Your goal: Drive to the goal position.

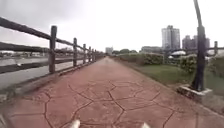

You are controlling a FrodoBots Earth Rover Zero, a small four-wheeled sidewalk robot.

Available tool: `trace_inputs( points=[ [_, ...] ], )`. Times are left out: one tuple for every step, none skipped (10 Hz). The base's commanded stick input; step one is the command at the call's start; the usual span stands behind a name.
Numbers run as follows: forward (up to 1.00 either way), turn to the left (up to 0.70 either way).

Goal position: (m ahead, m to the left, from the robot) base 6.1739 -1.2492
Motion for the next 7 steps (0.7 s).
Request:
trace_inputs(
  points=[
    [0.70, 0.00],
    [0.70, 0.00],
    [0.70, 0.00],
    [0.70, 0.00],
    [0.70, 0.00],
    [0.70, 0.02],
    [0.70, 0.14]
  ],
)
